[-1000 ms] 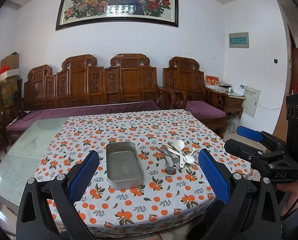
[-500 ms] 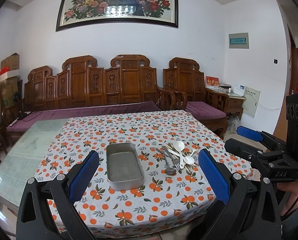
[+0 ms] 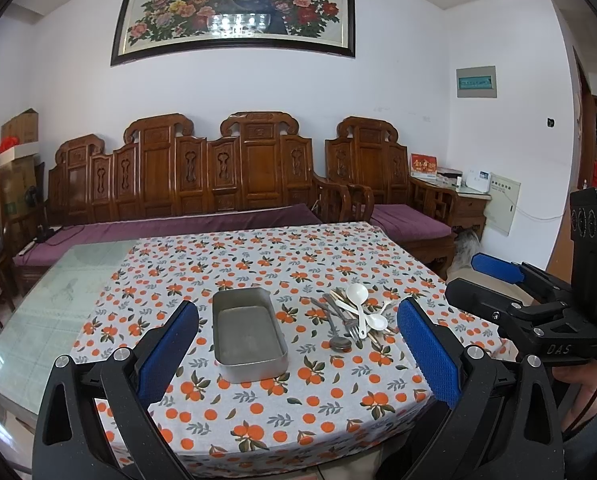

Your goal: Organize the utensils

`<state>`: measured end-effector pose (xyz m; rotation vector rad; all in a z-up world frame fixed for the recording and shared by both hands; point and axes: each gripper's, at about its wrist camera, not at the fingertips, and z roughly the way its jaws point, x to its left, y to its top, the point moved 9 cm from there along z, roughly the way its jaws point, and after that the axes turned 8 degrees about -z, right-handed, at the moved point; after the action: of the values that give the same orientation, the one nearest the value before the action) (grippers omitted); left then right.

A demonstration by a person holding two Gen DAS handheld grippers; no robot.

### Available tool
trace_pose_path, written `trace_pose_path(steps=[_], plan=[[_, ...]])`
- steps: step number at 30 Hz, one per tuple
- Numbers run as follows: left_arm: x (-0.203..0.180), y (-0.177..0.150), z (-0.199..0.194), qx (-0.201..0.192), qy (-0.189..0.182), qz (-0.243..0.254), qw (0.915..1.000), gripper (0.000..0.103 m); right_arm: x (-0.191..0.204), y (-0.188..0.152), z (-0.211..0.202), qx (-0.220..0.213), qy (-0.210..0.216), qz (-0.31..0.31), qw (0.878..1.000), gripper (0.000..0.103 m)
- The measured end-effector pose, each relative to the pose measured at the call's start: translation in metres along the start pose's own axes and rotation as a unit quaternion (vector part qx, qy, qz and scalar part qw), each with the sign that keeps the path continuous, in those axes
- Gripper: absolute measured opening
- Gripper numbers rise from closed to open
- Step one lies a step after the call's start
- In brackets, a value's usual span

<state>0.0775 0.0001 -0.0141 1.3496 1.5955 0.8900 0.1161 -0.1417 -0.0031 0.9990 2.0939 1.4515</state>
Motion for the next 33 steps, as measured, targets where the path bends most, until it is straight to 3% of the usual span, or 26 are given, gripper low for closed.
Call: trace_pose_path(steps=[33], plan=[[-0.0037, -0.0076, 0.0068, 0.010, 0.005, 0.004, 0.9999, 0.096, -0.0008, 0.0041, -0.0020, 0.003, -0.004, 0.001, 1.000, 0.100]])
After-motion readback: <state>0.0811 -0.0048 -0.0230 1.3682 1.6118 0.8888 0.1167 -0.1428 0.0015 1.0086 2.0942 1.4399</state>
